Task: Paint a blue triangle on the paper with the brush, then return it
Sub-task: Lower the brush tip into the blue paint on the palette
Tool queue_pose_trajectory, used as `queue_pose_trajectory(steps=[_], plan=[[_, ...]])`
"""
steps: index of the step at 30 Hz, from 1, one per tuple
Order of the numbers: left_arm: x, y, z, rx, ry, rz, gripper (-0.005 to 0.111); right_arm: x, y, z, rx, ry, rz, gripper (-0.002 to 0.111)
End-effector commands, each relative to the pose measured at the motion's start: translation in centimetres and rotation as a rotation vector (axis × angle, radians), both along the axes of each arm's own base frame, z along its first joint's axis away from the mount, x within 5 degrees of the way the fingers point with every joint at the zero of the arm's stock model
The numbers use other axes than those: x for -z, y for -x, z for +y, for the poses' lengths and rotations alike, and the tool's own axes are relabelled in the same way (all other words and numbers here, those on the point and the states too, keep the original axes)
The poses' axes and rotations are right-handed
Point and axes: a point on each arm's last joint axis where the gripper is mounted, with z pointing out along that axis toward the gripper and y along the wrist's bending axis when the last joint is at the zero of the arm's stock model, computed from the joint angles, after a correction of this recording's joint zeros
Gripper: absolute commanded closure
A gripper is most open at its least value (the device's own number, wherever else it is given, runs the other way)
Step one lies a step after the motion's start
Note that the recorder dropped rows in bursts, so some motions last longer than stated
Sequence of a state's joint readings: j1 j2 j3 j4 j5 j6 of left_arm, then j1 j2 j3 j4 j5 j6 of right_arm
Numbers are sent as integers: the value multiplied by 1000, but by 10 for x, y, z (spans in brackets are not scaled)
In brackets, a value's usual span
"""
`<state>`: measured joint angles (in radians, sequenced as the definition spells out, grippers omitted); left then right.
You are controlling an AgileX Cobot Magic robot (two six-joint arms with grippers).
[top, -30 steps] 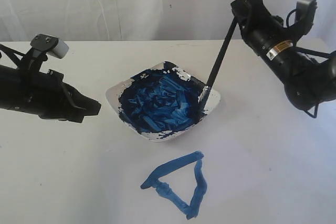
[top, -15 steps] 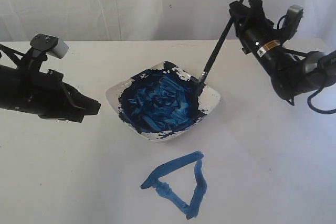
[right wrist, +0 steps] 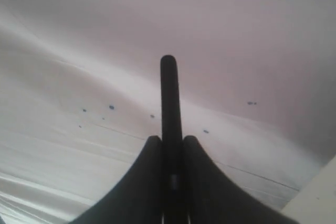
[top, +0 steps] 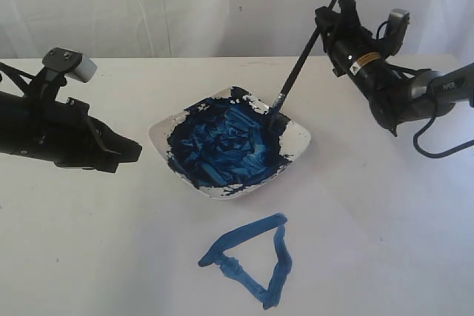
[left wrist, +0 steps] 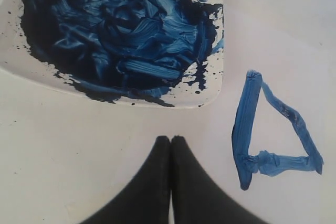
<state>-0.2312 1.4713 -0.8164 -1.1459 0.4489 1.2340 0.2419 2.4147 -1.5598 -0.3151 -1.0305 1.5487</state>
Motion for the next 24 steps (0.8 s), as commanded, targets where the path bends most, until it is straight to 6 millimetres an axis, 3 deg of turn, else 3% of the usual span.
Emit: queue_pose_trajectory(steps=[1, 7, 24], plan=[[-2, 3, -1, 1, 23, 6, 107, 15, -2, 10, 8, 40, 101, 108], [-2, 3, -1, 1, 23, 6, 107, 23, 0, 19, 24, 61, 175, 108], [-2, 3, -1, 1, 23, 6, 107, 25, 8, 44, 27, 94, 183, 108]])
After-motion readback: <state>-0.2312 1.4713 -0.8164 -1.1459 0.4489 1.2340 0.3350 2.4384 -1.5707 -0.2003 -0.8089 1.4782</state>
